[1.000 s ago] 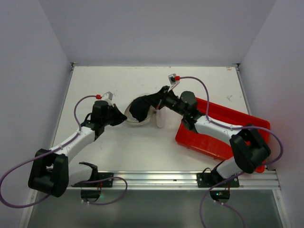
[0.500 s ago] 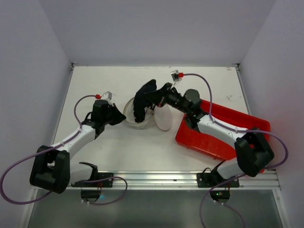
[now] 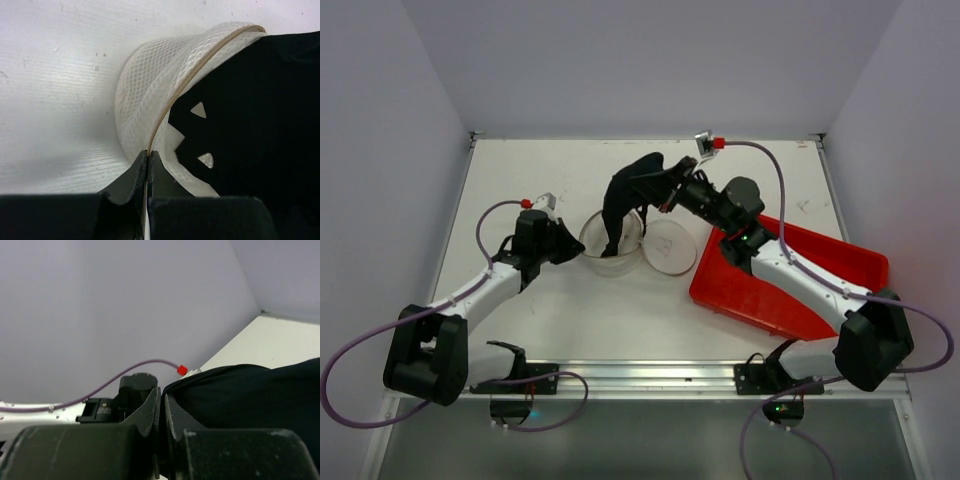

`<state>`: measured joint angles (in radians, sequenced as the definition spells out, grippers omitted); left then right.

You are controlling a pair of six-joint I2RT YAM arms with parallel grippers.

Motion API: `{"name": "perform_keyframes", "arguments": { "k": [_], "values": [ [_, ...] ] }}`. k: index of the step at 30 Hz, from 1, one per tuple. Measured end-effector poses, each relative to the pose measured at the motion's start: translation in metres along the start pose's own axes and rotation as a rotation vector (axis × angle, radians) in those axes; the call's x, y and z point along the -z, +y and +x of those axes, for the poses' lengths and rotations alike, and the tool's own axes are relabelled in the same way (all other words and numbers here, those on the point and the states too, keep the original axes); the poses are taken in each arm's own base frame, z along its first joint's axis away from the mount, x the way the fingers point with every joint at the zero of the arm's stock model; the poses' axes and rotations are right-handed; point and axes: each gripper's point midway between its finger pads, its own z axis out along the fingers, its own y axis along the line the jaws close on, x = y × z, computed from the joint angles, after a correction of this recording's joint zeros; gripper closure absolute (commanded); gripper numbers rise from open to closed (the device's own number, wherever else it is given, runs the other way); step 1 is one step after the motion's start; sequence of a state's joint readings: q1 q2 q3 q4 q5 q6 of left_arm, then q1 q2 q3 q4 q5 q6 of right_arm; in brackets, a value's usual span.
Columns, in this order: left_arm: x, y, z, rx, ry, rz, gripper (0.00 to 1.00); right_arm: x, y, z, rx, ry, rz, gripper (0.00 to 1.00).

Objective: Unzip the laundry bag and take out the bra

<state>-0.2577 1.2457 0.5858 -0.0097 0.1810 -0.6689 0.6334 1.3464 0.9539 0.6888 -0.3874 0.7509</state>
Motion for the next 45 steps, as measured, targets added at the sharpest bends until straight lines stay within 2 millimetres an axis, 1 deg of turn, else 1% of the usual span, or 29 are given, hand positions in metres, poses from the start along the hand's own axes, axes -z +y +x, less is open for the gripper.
{"name": "perform_keyframes", "arguments": {
  "k": [3,6,9,12,15,17,20,25,28,30,35,37,41,44,45],
  "values": [
    [0.000,0.000,0.000,0.000,-0.001,0.000,1.00,0.000,0.007,-0.025,0.063,-0.026,0.050,1.00],
    [0.002,-0.001,-0.001,-0.002,-0.006,0.003,1.00,0.006,0.016,-0.056,0.144,-0.073,0.120,1.00],
    [0.005,-0.004,-0.005,-0.009,-0.020,0.011,1.00,0.024,0.026,-0.087,0.231,-0.119,0.205,1.00],
    [0.008,-0.007,-0.009,-0.017,-0.038,0.023,1.00,0.046,0.033,-0.117,0.295,-0.162,0.317,1.00],
    [0.010,-0.009,-0.011,-0.020,-0.045,0.029,1.00,0.065,0.033,-0.137,0.320,-0.185,0.431,1.00],
    [0.010,-0.010,-0.011,-0.024,-0.046,0.033,1.00,0.079,0.029,-0.146,0.328,-0.187,0.521,1.00],
    [0.015,-0.013,-0.012,-0.036,-0.055,0.054,1.00,0.100,0.019,-0.151,0.336,-0.165,0.645,1.00],
    [0.023,-0.020,-0.019,-0.051,-0.090,0.078,1.00,0.135,0.002,-0.144,0.364,-0.091,0.816,1.00],
    [0.024,-0.019,-0.019,-0.056,-0.093,0.075,1.00,0.162,-0.007,-0.140,0.386,-0.057,0.918,1.00],
    [0.023,-0.019,-0.019,-0.056,-0.090,0.073,1.00,0.181,-0.009,-0.141,0.401,-0.053,0.980,1.00],
    [0.018,-0.014,-0.013,-0.052,-0.069,0.058,1.00,0.224,-0.003,-0.149,0.439,-0.062,1.093,1.00],
    [0.017,-0.012,-0.010,-0.051,-0.063,0.055,0.96,0.238,0.003,-0.158,0.462,-0.073,1.132,1.00],
    [0.019,-0.010,-0.008,-0.054,-0.068,0.059,0.93,0.265,0.013,-0.176,0.516,-0.106,1.214,1.00],
    [0.022,-0.013,-0.010,-0.058,-0.083,0.070,0.85,0.294,0.015,-0.183,0.560,-0.126,1.305,1.00],
    [0.023,-0.014,-0.011,-0.060,-0.087,0.075,0.83,0.301,0.015,-0.182,0.569,-0.129,1.326,1.00]
  ]
}}
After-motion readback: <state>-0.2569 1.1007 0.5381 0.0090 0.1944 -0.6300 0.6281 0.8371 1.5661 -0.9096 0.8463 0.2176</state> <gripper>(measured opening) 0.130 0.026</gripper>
